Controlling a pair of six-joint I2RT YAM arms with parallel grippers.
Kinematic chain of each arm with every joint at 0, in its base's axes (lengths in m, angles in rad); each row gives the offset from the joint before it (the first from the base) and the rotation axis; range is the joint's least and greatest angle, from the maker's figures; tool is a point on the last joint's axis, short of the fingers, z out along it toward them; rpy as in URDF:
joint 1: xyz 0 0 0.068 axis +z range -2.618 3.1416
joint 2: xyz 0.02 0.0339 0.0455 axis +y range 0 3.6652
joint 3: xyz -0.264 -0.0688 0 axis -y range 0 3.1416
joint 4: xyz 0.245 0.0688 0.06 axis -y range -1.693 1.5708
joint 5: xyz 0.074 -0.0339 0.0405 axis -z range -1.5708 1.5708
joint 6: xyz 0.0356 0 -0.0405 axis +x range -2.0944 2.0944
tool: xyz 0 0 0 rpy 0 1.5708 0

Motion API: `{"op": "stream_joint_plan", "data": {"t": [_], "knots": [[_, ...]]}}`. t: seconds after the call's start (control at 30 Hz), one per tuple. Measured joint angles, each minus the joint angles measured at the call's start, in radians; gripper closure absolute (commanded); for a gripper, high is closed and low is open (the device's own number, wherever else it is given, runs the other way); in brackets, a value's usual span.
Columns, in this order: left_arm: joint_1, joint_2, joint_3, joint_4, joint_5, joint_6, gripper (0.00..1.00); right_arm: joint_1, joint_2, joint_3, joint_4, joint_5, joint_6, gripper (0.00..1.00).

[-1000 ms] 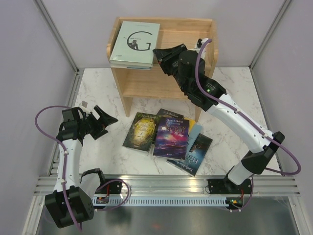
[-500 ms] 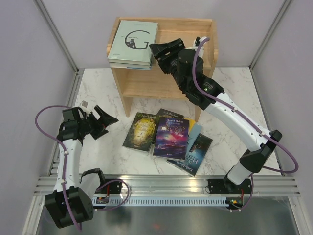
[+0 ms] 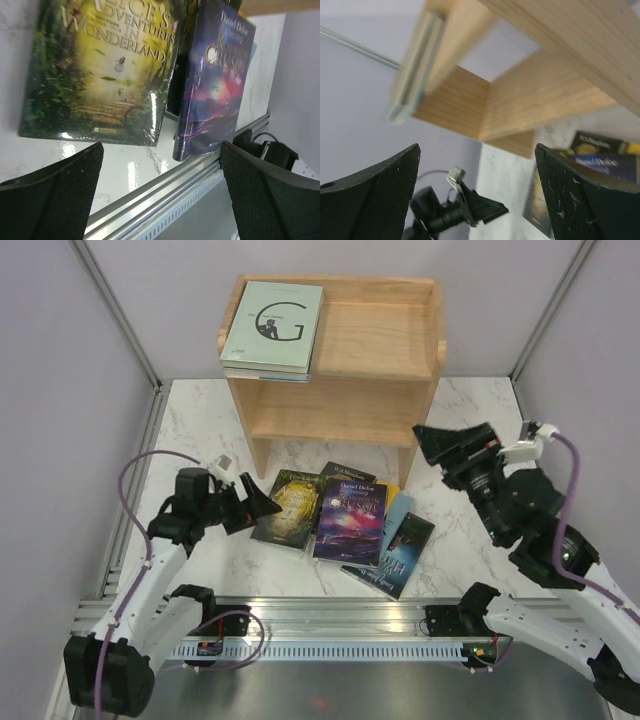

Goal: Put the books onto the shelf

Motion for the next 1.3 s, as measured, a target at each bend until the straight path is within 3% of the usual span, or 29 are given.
{"op": "stream_joint_plan", "data": {"t": [0.17, 0.3, 0.6, 1.0, 1.3], "knots": [[-0.234, 0.182, -0.060, 0.158, -0.036, -0.096, 0.00, 0.000, -0.063, -0.430, -0.074, -0.078, 0.066, 0.02], [-0.331, 0.291, -0.064, 0.270, -0.053, -0.145, 0.00, 0.002, -0.092, -0.658, -0.151, -0.105, 0.095, 0.05], [-0.422, 0.429, -0.049, 0.519, -0.054, -0.227, 0.00, 0.002, 0.032, -0.755, 0.103, -0.181, 0.103, 0.14], [-0.537, 0.587, -0.038, 0.788, -0.033, -0.311, 0.00, -0.003, 0.154, -0.797, 0.269, -0.210, 0.089, 0.41], [-0.543, 0.678, -0.108, 1.099, 0.040, -0.428, 0.19, -0.014, 0.181, -0.840, 0.375, -0.188, 0.104, 0.55]]}}
